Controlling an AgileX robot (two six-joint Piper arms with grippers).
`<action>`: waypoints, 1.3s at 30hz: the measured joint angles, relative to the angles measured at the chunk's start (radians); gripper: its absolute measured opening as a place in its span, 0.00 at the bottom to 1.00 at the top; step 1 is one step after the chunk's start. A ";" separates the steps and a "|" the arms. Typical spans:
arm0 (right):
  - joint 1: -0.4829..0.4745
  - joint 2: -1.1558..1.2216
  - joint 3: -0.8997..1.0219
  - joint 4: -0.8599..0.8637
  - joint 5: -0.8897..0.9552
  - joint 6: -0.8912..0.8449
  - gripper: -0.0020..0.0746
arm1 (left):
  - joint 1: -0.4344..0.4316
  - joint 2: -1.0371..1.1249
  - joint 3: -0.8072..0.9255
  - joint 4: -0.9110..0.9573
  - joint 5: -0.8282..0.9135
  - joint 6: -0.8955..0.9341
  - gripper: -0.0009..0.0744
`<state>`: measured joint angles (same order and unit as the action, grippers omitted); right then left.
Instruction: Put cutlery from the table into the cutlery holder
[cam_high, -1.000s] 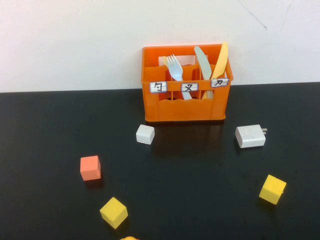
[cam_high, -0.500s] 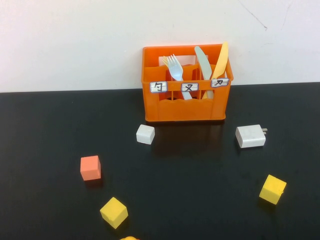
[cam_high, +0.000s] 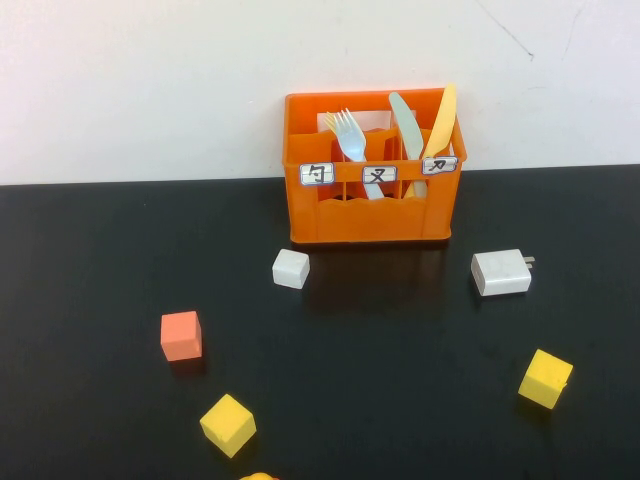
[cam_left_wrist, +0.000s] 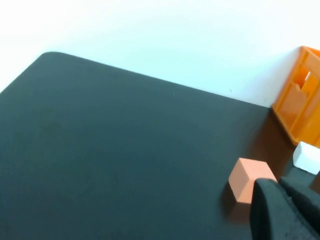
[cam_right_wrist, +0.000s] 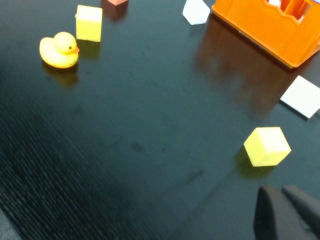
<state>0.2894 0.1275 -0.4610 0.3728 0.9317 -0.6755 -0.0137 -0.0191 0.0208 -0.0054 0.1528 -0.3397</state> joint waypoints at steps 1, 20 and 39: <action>0.000 0.000 0.000 0.000 0.000 0.000 0.03 | 0.001 0.002 0.000 0.000 -0.002 0.000 0.01; 0.000 0.000 0.000 0.000 0.000 0.000 0.03 | 0.001 0.002 -0.002 -0.078 0.154 0.067 0.01; 0.000 0.000 0.000 0.000 0.000 0.000 0.03 | 0.001 0.002 -0.002 -0.082 0.155 0.218 0.01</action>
<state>0.2894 0.1275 -0.4610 0.3728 0.9317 -0.6755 -0.0130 -0.0172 0.0189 -0.0876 0.3082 -0.1214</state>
